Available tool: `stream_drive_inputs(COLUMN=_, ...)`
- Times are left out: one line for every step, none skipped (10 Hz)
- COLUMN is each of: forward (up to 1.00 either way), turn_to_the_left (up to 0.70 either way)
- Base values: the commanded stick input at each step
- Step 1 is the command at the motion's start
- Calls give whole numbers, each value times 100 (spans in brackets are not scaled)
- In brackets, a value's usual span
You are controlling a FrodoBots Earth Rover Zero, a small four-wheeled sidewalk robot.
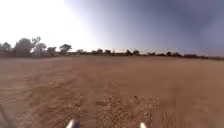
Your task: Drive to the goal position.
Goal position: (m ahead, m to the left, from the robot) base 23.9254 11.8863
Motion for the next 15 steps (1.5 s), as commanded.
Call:
stream_drive_inputs(forward=100, turn_to_the_left=0)
stream_drive_inputs(forward=100, turn_to_the_left=0)
stream_drive_inputs(forward=100, turn_to_the_left=0)
stream_drive_inputs(forward=100, turn_to_the_left=0)
stream_drive_inputs(forward=100, turn_to_the_left=0)
stream_drive_inputs(forward=100, turn_to_the_left=0)
stream_drive_inputs(forward=100, turn_to_the_left=0)
stream_drive_inputs(forward=100, turn_to_the_left=0)
stream_drive_inputs(forward=100, turn_to_the_left=0)
stream_drive_inputs(forward=100, turn_to_the_left=0)
stream_drive_inputs(forward=100, turn_to_the_left=0)
stream_drive_inputs(forward=100, turn_to_the_left=0)
stream_drive_inputs(forward=100, turn_to_the_left=0)
stream_drive_inputs(forward=100, turn_to_the_left=0)
stream_drive_inputs(forward=100, turn_to_the_left=0)
